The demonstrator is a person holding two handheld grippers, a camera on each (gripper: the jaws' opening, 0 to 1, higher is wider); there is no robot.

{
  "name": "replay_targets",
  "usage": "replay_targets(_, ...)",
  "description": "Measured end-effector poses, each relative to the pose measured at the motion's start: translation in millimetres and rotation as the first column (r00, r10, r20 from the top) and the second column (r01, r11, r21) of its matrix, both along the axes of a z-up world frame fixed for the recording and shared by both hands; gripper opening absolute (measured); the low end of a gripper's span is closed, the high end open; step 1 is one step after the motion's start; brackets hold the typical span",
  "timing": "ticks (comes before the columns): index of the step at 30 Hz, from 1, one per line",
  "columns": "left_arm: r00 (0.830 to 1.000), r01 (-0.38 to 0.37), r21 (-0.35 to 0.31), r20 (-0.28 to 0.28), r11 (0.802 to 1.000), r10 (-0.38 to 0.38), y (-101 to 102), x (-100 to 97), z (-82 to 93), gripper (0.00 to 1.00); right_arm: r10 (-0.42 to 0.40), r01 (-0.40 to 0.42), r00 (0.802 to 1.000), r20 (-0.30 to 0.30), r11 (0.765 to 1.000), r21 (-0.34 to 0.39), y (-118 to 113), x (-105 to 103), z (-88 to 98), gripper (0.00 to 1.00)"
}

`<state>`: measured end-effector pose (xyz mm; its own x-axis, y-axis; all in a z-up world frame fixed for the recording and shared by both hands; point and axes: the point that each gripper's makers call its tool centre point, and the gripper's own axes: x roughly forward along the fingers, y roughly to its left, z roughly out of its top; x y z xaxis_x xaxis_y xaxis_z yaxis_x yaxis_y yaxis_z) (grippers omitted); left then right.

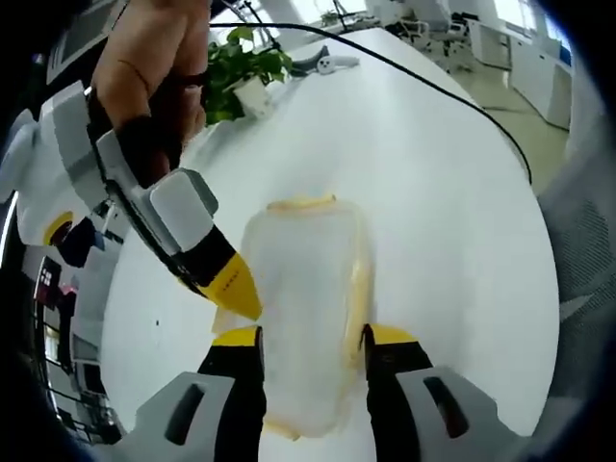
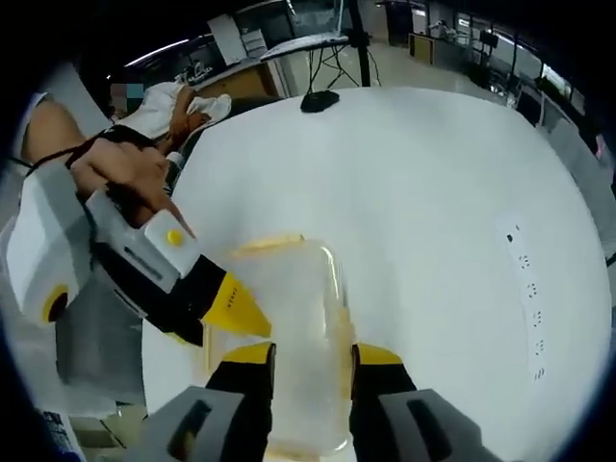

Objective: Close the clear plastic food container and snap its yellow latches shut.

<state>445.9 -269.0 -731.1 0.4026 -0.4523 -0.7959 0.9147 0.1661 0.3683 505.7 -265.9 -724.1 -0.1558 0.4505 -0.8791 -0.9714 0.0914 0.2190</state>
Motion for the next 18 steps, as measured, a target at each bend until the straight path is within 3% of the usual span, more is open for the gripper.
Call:
replay_targets(2,1.0,0.002,0.007,0.004,1.0,-0.002,3,-1.4,0.8,0.31,0.068,-0.064,0.994,0.086,0.997,-0.047,-8,6,-0.7,0.3)
replay_targets(5,1.0,-0.007,-0.011,-0.01,1.0,0.007,3,-2.5,2.2,0.38,0.012,-0.012,0.998,0.054,1.0,-0.012,-7,1,5.7,0.31)
replay_targets(10,1.0,0.011,-0.028,-0.014,1.0,-0.012,-1,-6.5,8.5,0.39,0.013,-0.011,0.997,0.074,1.0,-0.016,-12,-5,6.5,0.36)
replay_targets(18,1.0,0.014,-0.037,-0.027,0.999,-0.015,1,-7.4,14.9,0.41,0.008,-0.005,0.995,0.097,1.0,-0.03,-21,-9,7.7,0.35)
